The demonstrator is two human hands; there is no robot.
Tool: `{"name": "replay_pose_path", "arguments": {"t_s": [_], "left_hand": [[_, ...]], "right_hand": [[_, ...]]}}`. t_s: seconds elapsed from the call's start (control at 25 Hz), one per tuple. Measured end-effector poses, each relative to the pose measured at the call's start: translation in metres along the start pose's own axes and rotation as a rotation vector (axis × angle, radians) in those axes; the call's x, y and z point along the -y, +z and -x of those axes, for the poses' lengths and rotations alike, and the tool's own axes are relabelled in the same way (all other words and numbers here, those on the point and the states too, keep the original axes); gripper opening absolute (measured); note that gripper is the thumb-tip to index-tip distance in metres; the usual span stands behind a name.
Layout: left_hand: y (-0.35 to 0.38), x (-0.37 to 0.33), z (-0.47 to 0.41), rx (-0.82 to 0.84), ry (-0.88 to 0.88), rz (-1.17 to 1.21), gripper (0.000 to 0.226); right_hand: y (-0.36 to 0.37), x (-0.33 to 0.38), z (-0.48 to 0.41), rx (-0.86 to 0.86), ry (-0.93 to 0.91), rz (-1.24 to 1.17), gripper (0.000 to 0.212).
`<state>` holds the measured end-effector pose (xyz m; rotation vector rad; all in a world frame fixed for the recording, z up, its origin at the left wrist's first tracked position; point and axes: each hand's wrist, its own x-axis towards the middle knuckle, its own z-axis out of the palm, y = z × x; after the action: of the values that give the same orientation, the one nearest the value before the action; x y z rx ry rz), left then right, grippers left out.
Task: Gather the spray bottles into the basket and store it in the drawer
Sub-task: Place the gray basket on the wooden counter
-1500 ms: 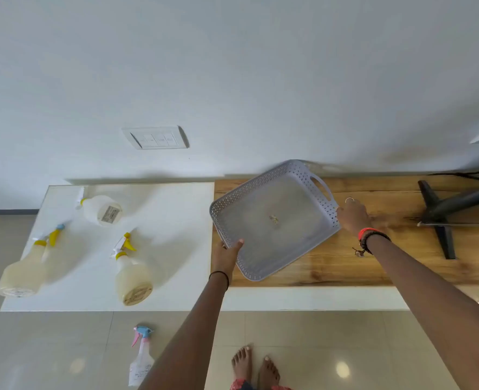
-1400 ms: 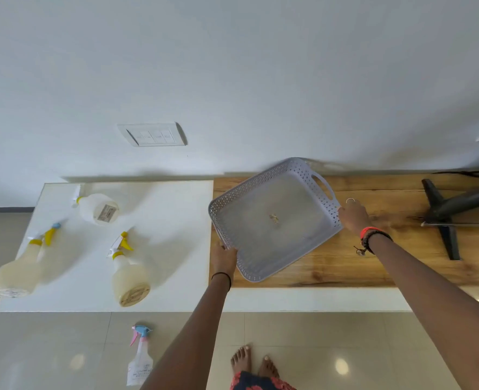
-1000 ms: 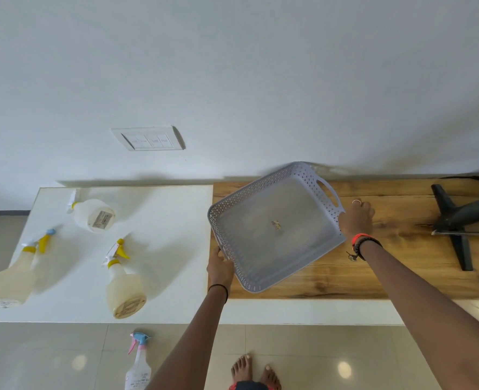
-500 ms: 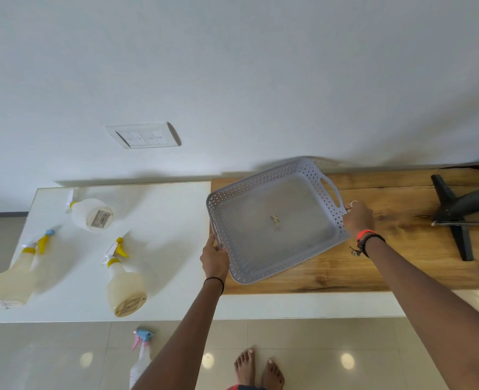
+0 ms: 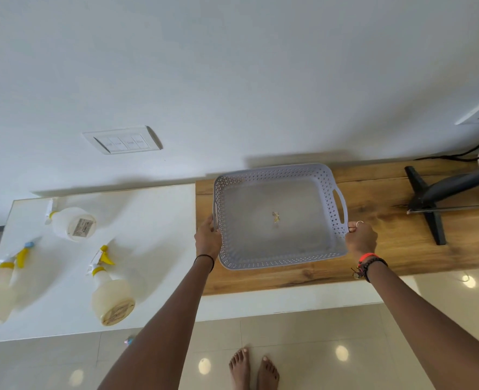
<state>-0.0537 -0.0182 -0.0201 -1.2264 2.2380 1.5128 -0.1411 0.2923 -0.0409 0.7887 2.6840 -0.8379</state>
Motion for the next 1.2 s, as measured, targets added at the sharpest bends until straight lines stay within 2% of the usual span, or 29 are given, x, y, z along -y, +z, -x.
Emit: {"name": "replay_pose_path", "arguments": {"t_s": [0.4, 0.72, 0.88, 1.2], "left_hand": [[0.016, 0.007, -0.012, 0.049, 0.030, -0.042, 0.059], [0.011, 0.004, -0.005, 0.100, 0.008, 0.047, 0.061], [-0.007, 0.006, 0.013, 0.015, 0.014, 0.057, 0.053], [-0.066, 0.036, 0.061, -0.214, 0.048, 0.210, 0.034]], "right_hand": [[0.004, -0.019, -0.006, 0.000, 0.020, 0.031, 0.038], [-0.004, -0.010, -0.003, 0.057, 0.047, 0.009, 0.036], [-0.017, 0.009, 0.010, 0.047, 0.007, 0.012, 0.041], [-0.001, 0.057, 0.086, 0.070, -0.282, -0.016, 0.037]]}}
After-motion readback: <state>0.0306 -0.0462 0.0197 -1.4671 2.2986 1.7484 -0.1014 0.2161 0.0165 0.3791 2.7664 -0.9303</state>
